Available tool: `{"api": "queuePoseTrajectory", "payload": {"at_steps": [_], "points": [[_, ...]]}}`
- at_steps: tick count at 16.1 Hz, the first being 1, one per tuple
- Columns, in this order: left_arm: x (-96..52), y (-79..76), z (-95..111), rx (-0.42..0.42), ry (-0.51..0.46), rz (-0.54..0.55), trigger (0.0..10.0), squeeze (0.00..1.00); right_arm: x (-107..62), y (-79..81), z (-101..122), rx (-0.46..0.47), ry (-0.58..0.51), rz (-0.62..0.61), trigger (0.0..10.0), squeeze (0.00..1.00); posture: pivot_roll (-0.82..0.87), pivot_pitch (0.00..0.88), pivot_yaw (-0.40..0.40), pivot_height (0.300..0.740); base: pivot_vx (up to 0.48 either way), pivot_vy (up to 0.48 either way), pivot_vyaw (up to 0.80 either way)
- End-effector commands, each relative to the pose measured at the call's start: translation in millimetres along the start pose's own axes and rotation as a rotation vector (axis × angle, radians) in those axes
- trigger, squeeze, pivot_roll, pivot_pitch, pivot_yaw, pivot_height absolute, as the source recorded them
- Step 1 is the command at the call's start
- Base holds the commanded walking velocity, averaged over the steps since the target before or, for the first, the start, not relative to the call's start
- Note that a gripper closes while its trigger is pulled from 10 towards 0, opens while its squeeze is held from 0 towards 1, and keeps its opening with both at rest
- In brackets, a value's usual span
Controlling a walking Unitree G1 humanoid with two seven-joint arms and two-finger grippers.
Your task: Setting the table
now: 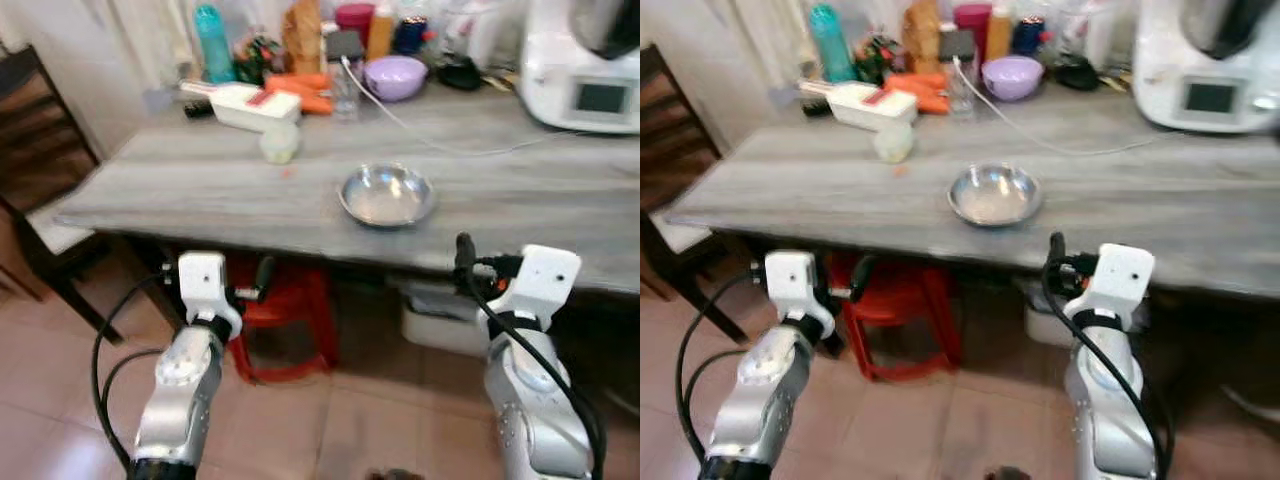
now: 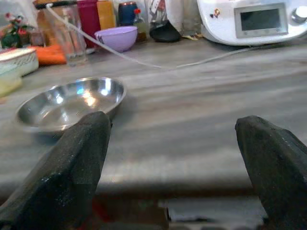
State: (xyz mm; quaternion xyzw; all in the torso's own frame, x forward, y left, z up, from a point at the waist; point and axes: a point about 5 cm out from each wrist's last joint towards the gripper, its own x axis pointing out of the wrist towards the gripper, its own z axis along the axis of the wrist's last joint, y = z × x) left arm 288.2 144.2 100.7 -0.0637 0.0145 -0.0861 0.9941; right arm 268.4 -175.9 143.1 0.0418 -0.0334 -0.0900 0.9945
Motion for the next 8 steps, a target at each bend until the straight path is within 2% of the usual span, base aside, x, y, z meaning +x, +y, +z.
{"api": "queuePoseTrajectory", "payload": {"at_steps": [1,3,8], "points": [[-2.0,7.8,0.3,0.02,0.004,0.021,10.0,0.0,1.1,6.7,4.3,0.01,-0.017,0.017,10.0,0.0,-0.13,0.058,0.077,0.74,-0.304,0.0,0.0],[-1.3,7.3,0.2,0.018,0.004,0.02,10.0,0.0,2.3,5.3,5.0,0.004,-0.019,0.006,10.0,0.0,-0.13,0.058,0.077,0.74,-0.317,0.0,0.0],[0.5,4.7,-1.0,0.015,0.009,0.01,10.0,0.0,3.4,5.0,3.4,0.01,-0.015,0.004,10.0,0.0,-0.14,0.057,0.079,0.74,-0.342,0.0,-0.46]]}}
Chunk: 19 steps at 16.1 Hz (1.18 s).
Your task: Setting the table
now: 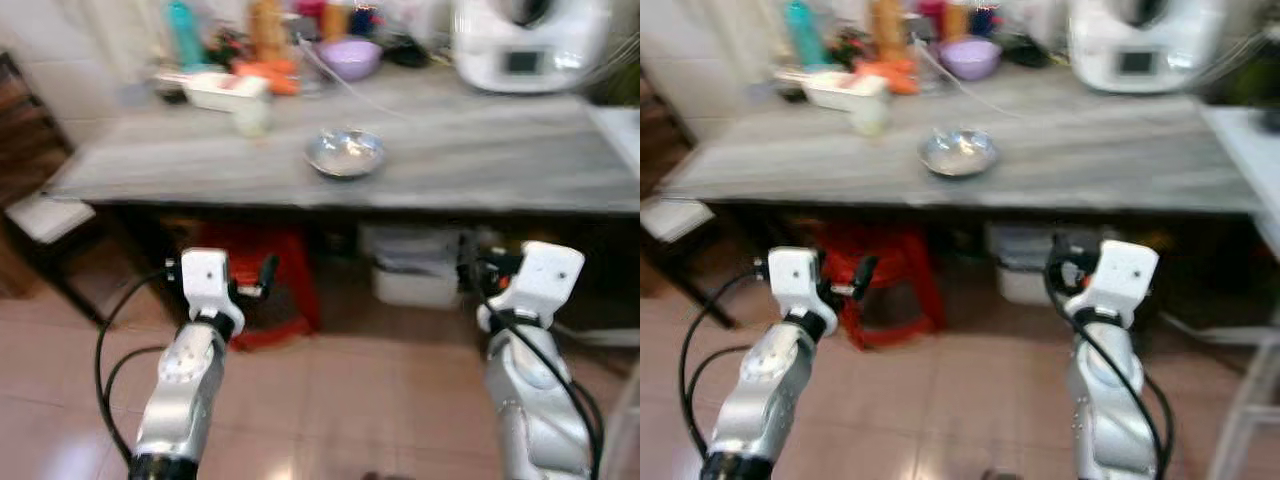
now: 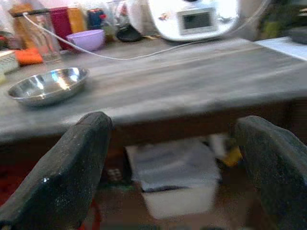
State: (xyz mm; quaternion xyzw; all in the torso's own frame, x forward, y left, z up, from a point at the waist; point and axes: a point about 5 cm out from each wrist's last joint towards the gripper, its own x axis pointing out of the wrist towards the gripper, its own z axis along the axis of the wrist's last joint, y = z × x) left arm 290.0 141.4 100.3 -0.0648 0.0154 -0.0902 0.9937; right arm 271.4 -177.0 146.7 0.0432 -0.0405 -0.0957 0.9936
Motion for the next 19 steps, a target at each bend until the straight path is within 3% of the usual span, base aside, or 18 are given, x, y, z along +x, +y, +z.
{"api": "queuePoseTrajectory", "payload": {"at_steps": [1,12,19], "points": [[-1.7,7.0,-0.2,0.019,0.004,0.015,10.0,0.0,0.1,5.5,0.0,0.009,-0.002,0.015,10.0,0.0,-0.14,0.057,0.079,0.74,-0.341,0.0,-0.43],[3.1,0.7,5.4,0.045,-0.033,-0.058,10.0,0.0,5.4,8.0,2.8,-0.003,-0.021,0.03,10.0,0.0,-0.14,0.062,0.09,0.74,-0.023,0.0,0.0],[5.1,0.4,6.0,0.047,-0.037,-0.07,10.0,0.0,8.0,9.7,1.6,-0.007,-0.022,0.041,10.0,0.0,-0.14,0.057,0.093,0.74,0.0,-0.34,0.0]]}}
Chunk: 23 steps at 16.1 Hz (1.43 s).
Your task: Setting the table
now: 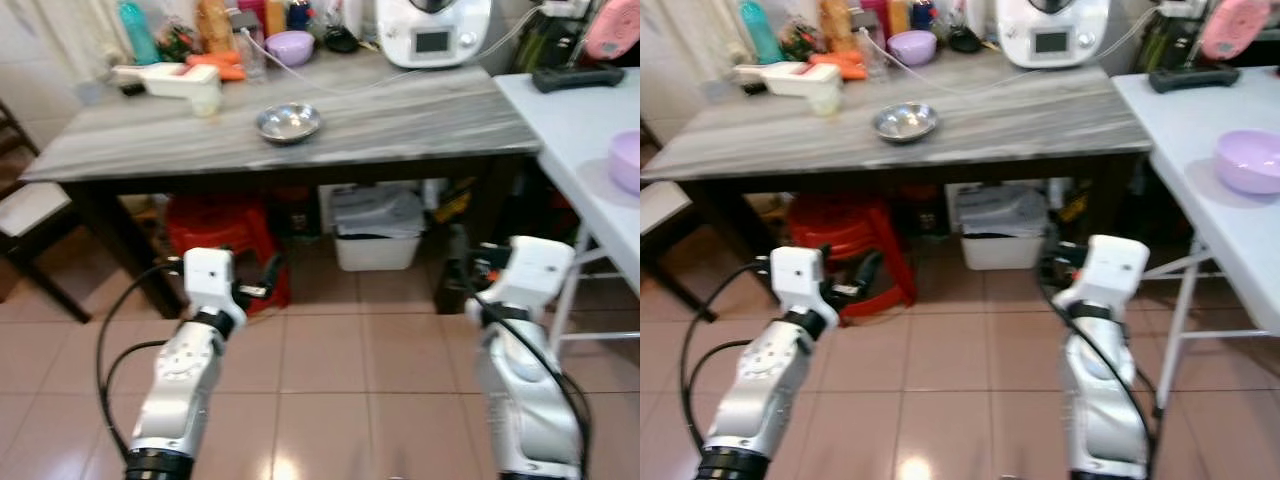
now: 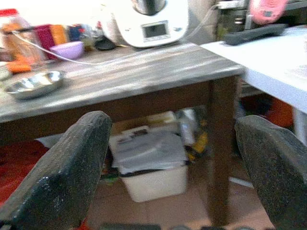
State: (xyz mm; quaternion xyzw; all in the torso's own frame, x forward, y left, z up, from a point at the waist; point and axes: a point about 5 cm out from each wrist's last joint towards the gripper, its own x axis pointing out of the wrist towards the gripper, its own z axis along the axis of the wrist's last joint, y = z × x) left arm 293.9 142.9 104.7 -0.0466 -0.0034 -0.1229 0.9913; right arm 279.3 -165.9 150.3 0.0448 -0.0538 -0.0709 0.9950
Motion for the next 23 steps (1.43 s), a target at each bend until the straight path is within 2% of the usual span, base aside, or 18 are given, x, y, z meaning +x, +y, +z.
{"api": "queuePoseTrajectory", "payload": {"at_steps": [1,11,23], "points": [[2.2,-1.7,1.5,0.007,-0.007,-0.007,10.0,0.0,2.1,-2.9,-0.5,-0.015,0.002,-0.008,10.0,0.0,-0.14,0.057,0.093,0.74,0.0,-0.352,0.0],[5.3,-2.4,5.0,0.012,-0.023,-0.013,10.0,0.0,3.6,1.4,-0.3,0.005,-0.006,0.008,10.0,0.0,-0.13,0.05,0.096,0.74,0.0,-0.352,0.0],[4.3,-7.0,3.3,0.008,-0.021,-0.029,10.0,0.0,1.7,-0.4,-1.6,-0.022,-0.005,0.003,10.0,0.0,-0.14,0.062,0.095,0.74,0.0,-0.353,0.0]]}}
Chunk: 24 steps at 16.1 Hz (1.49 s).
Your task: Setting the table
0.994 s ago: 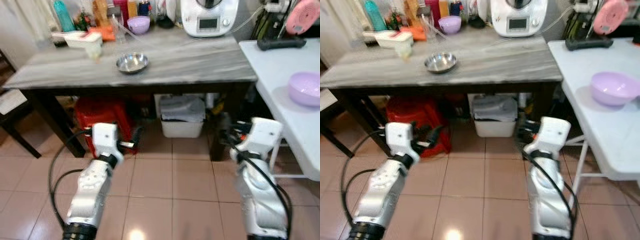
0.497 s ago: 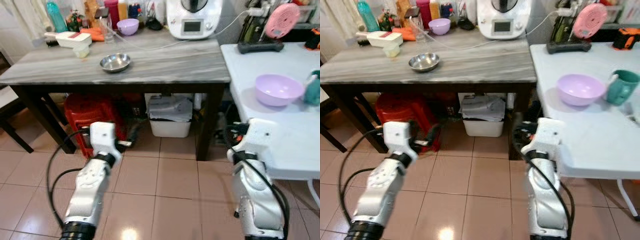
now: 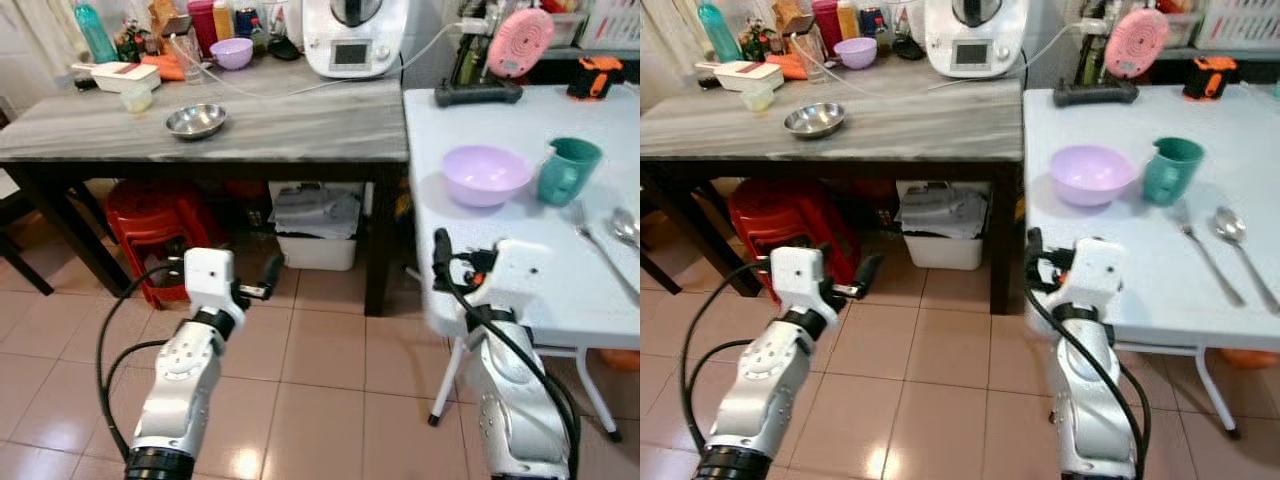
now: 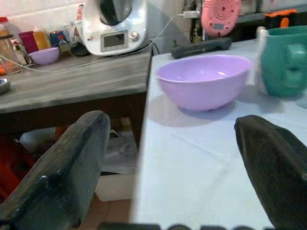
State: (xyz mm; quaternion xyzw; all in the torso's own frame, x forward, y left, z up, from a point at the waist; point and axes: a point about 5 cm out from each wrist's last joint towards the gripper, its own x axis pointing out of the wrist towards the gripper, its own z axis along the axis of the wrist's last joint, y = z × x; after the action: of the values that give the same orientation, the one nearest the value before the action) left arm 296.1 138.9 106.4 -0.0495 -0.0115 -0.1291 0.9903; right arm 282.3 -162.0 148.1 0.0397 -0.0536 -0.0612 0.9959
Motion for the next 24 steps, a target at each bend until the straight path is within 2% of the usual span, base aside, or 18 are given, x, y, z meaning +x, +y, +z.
{"api": "queuePoseTrajectory", "payload": {"at_steps": [1,4,7,13,19,24], "points": [[0.0,-3.8,3,-0.019,-0.021,-0.033,10.0,0.0,-0.4,-3.9,2,-0.019,-0.01,-0.012,10.0,0.0,-0.14,0.062,0.095,0.74,0.0,0.0,0.0],[-2.2,-3.5,4,-0.031,-0.028,-0.065,10.0,0.0,-0.1,-1.9,1,-0.04,-0.012,0.0,10.0,0.0,-0.14,0.061,0.092,0.74,0.0,0.0,0.45],[-2.1,-10.1,6,-0.047,-0.039,-0.105,10.0,0.0,0.1,-2.1,1,-0.039,-0.014,0.0,10.0,0.0,-0.14,0.061,0.092,0.74,0.0,0.0,0.7],[-0.9,-13.3,9,-0.06,-0.051,-0.148,10.0,0.0,1.4,-1.7,0,-0.022,-0.003,-0.014,10.0,0.0,-0.13,0.06,0.096,0.74,0.087,0.0,0.0],[-0.9,-16.7,9,-0.065,-0.054,-0.169,10.0,0.0,2.8,-2.2,1,-0.027,-0.008,-0.01,10.0,0.0,-0.14,0.058,0.095,0.74,0.317,0.0,-0.74],[-0.4,-17.5,10,-0.064,-0.055,-0.177,10.0,0.0,3.8,-0.9,1,-0.033,-0.014,-0.003,10.0,0.0,-0.14,0.058,0.095,0.74,0.36,0.0,-0.09]]}}
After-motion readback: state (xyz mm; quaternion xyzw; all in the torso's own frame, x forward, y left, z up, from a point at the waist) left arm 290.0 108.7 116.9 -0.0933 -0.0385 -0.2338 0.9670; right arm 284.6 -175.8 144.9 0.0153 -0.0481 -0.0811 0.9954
